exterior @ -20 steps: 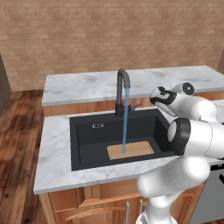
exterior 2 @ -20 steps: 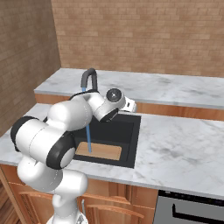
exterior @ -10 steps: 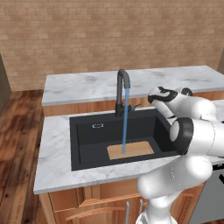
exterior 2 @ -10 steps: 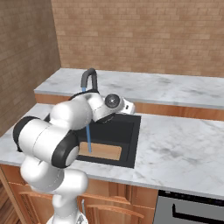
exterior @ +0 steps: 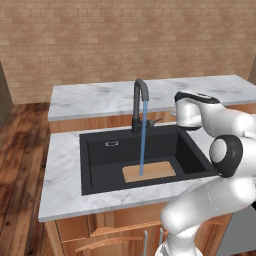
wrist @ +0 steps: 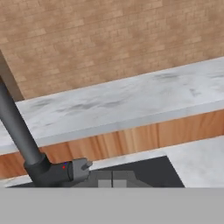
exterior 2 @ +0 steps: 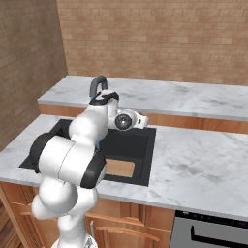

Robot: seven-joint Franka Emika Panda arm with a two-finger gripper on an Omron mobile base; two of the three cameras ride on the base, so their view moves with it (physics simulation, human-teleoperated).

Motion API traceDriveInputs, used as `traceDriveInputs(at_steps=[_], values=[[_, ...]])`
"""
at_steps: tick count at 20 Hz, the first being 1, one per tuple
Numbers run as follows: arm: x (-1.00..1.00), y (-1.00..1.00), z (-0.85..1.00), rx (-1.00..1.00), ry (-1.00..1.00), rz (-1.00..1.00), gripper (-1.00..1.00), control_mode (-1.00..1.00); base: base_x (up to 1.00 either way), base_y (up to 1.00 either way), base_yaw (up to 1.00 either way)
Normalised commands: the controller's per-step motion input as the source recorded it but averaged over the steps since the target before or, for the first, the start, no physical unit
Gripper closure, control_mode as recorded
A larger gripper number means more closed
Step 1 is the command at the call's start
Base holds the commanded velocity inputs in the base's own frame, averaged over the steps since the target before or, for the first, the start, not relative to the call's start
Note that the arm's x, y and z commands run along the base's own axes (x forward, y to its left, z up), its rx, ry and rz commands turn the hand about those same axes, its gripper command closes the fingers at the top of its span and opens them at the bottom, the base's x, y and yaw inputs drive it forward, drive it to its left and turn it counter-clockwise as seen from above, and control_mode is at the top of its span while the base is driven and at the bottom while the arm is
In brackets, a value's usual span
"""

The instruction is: Turn on the sink faucet with hot water and rinse the cutting board for ten seconds, then turn off the faucet. Push the cutting board to reach the water if necessary.

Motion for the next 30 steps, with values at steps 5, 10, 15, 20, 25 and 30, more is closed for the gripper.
traceDriveInputs(at_steps=[5,10,15,20,25,30], values=[[0.0,0.0,-0.14,0.0,-0.11,0.05,1.0,-1.0,0.0,0.0,0.0],[-0.13,0.01,-0.04,0.0,-0.02,0.03,1.0,-1.0,0.0,0.0,0.0],[-0.05,0.01,-0.07,0.0,0.0,0.01,1.0,-1.0,0.0,0.0,0.0],[0.0,0.0,-0.01,0.0,0.0,0.0,1.0,-1.0,0.0,0.0,0.0],[0.02,0.0,0.0,0.0,0.0,0.0,1.0,-1.0,0.0,0.0,0.0],[0.01,0.0,0.0,0.0,0.0,0.0,1.0,-1.0,0.0,0.0,0.0]])
